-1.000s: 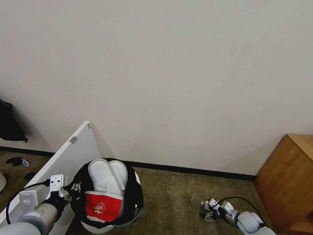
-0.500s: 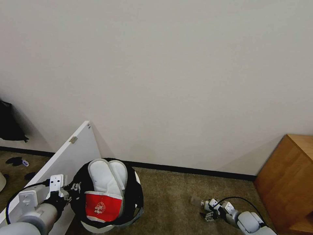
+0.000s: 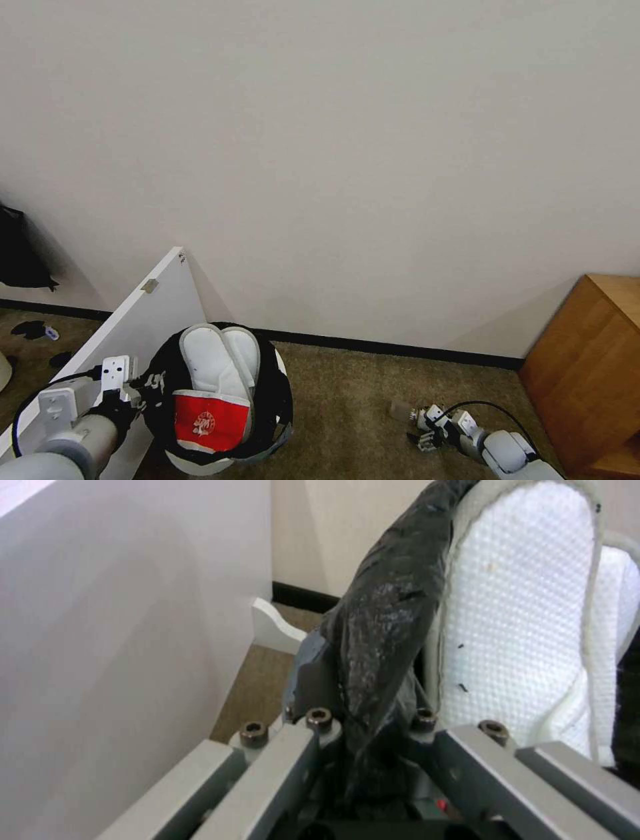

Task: Pick up the trash bin, then pick up the garbage from the floor and place it into the trash bin.

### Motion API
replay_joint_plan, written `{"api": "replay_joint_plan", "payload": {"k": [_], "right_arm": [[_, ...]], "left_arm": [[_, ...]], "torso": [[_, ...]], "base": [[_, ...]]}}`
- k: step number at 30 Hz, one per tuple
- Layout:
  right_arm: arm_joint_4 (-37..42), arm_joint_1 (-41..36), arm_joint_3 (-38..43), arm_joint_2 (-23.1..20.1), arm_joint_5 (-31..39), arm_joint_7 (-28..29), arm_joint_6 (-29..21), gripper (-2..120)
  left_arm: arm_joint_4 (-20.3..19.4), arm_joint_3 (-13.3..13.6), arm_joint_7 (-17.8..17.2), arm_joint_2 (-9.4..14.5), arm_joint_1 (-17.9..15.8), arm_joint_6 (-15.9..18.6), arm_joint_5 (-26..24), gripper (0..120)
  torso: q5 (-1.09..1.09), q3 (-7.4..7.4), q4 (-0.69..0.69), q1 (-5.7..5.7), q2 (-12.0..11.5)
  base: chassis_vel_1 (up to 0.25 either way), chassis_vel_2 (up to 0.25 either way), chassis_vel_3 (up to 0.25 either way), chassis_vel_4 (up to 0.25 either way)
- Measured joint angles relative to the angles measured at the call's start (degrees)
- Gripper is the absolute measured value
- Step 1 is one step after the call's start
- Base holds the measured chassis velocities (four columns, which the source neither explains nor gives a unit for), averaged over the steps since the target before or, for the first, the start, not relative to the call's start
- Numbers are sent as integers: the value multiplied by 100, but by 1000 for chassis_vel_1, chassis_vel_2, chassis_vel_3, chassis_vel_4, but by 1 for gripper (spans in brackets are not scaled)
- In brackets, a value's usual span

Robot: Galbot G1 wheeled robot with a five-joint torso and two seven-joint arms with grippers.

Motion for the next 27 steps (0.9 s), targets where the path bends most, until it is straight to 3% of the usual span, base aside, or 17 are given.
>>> {"api": "replay_joint_plan", "payload": {"k": [6, 18, 27], "right_arm": [[7, -17, 27, -24, -5, -93, 13, 90], [96, -82, 57, -97, -8, -127, 9, 44], [127, -110, 67, -144, -5, -125, 0, 33]], "left_arm": [[7, 1, 0, 1, -6, 0, 0, 4], [-15, -16, -2, 4, 16, 0, -3, 4], [-13, -20, -1, 9, -1, 0, -11, 4]], "torso": [[0, 0, 0, 0, 0], [0, 0, 0, 0, 0], [0, 0, -1, 0, 0]], "base": [[0, 0, 0, 0], [0, 0, 0, 0], [0, 0, 0, 0]]}}
